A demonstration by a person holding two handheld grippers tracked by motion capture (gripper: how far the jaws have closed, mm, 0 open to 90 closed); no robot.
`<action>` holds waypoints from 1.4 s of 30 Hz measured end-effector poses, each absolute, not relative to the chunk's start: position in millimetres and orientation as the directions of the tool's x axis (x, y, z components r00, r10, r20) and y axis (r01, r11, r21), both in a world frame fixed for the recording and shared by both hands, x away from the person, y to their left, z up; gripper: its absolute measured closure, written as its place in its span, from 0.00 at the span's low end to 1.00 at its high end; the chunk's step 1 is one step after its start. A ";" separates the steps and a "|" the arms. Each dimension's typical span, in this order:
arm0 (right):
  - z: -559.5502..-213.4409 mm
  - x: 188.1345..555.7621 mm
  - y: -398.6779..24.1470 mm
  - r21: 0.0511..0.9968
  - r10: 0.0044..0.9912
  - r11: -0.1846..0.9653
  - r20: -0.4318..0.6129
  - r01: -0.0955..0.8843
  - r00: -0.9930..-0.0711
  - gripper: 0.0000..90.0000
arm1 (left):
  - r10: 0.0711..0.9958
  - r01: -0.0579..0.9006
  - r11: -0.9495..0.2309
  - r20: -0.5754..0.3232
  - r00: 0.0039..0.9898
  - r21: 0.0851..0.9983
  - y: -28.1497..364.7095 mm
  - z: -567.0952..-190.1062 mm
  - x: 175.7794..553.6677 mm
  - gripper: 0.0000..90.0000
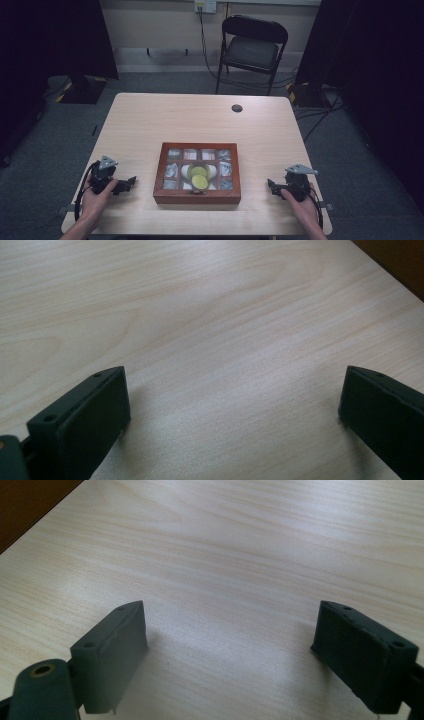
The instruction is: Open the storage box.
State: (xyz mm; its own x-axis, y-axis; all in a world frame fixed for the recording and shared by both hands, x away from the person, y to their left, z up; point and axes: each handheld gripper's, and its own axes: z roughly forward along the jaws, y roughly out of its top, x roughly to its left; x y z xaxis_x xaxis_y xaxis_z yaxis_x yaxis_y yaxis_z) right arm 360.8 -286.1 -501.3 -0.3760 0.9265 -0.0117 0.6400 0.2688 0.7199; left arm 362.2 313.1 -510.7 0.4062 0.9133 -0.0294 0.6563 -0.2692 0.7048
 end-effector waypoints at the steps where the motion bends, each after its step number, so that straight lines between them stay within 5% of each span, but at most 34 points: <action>1: -501.3 361.0 -286.1 0.720 0.927 0.269 -0.011 0.640 -0.376 0.15 | 0.913 0.656 -0.269 -0.029 0.406 0.705 313.1 -510.7 362.2 0.00; 14: -491.6 355.9 -288.3 0.739 0.906 0.257 0.040 0.623 -0.421 0.18 | 0.913 0.656 -0.269 -0.029 0.406 0.705 313.1 -510.7 362.2 0.00; 42: -450.6 339.1 -250.3 0.813 0.757 0.291 0.127 0.505 -0.641 0.50 | 0.913 0.656 -0.269 -0.030 0.406 0.705 313.1 -510.8 362.2 0.00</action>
